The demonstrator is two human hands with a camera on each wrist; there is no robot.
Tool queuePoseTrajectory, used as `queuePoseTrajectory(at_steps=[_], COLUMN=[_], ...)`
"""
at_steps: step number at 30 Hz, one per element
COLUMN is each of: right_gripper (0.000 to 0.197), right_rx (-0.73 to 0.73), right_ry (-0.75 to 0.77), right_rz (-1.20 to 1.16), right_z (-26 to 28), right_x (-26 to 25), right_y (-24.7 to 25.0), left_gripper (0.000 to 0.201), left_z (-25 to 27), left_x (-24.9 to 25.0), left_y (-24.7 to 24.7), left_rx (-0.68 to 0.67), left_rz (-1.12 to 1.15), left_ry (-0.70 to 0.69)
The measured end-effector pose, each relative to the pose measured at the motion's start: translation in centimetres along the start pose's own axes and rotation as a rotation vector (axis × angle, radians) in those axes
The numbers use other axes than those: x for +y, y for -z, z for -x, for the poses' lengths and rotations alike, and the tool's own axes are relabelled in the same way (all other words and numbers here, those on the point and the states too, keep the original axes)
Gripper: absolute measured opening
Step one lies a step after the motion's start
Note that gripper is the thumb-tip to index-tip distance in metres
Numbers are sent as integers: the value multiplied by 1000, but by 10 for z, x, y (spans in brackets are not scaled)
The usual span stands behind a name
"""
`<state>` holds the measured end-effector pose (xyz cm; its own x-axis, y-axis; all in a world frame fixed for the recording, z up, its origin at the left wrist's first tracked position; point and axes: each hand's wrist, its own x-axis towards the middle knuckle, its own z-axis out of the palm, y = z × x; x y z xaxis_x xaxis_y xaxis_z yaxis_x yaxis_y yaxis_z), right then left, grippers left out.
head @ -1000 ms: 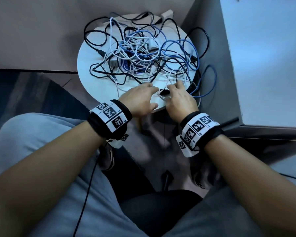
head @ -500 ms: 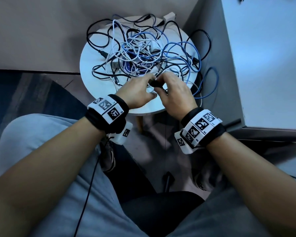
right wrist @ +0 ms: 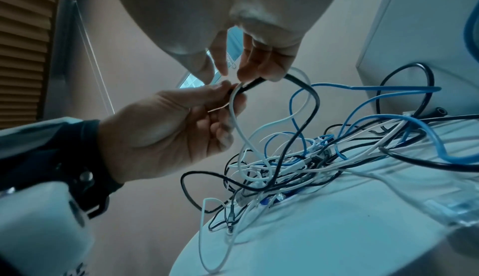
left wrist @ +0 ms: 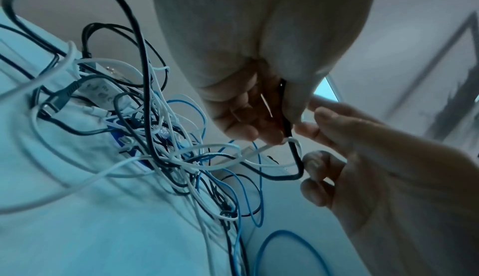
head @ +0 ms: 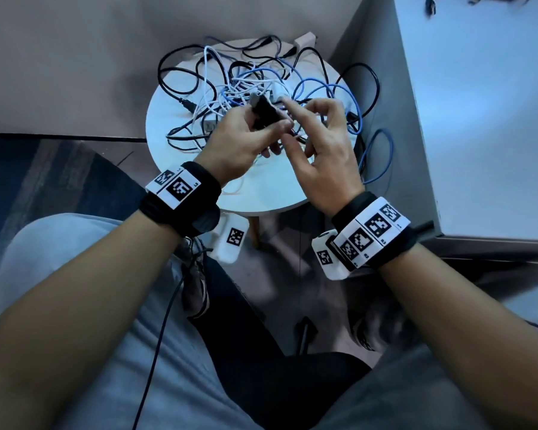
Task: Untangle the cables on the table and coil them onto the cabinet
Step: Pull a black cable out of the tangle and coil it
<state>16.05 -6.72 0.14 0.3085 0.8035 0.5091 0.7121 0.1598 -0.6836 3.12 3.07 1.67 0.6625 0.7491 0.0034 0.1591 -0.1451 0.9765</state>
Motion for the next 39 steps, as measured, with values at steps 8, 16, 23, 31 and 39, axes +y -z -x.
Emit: queuePoseTrajectory(at_steps=[8, 16, 23, 31, 39], right_gripper=[22, 47, 18, 27, 32], right_rx=[-44, -239, -101, 73, 144], right_ry=[-157, -276, -427, -467, -311], right_rz=[124, 23, -165, -245, -341], right_z=[10, 10, -5, -22, -41], right_x=[21, 12, 4, -7, -45], right_y=[-11, -8, -8, 12, 35], left_gripper=[14, 21, 40, 40, 17], left_z=[-3, -4, 1, 2, -11], left_x=[19, 24, 27, -6, -25], left_y=[12, 32, 29, 24, 16], left_rx=[162, 147, 6, -283, -65], left_rz=[286, 569, 413, -578, -597], left_ry=[-61, -10, 83, 222, 83])
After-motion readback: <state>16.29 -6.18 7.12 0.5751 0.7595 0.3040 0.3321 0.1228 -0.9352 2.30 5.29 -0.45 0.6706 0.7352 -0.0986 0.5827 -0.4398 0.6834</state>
